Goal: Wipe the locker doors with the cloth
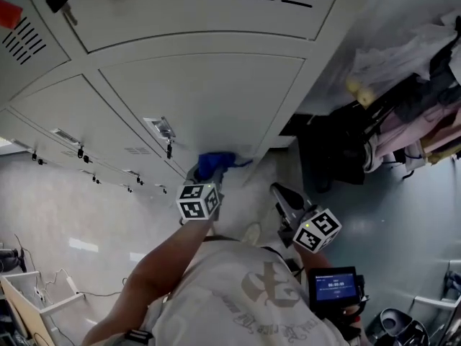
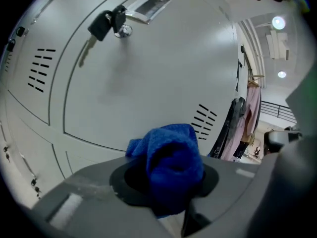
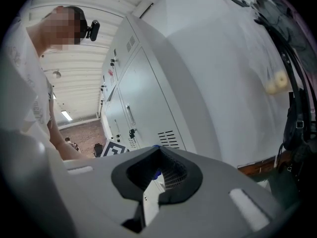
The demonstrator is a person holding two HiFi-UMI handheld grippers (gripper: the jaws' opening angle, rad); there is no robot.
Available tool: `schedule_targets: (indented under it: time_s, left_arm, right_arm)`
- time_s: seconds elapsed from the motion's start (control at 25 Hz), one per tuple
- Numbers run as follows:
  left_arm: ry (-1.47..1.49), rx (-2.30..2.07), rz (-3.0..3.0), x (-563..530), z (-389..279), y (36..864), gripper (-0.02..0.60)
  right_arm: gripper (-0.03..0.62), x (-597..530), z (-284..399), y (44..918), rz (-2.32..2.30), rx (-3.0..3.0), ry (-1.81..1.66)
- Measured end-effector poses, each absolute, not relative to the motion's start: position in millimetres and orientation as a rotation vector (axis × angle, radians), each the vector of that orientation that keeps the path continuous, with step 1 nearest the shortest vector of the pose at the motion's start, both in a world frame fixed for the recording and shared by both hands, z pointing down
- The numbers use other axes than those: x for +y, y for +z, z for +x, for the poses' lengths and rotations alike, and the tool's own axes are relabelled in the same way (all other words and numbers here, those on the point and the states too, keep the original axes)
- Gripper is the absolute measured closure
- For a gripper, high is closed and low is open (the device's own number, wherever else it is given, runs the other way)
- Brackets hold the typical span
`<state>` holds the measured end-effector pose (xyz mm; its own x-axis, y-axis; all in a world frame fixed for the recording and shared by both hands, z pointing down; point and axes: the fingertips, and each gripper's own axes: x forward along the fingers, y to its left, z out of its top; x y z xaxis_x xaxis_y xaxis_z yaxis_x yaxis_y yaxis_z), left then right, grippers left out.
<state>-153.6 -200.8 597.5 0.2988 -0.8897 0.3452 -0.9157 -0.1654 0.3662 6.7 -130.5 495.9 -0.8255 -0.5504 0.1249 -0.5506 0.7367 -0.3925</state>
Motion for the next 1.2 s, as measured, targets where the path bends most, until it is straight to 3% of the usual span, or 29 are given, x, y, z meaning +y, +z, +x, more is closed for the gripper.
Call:
schedule_targets:
  time_s: [0.68,1.2]
  left_arm:
    - [-0.077,-1.194,2.060,-218,-41,601,0.445]
    - [-0.362,-1.112,2.072,-215,-52,546,0.445]
  right_arm:
    - [0.591,-144,40,494,0.932,-2.944,0.641]
    - [0.591,-143,26,492,0.906,-2.960,0.660]
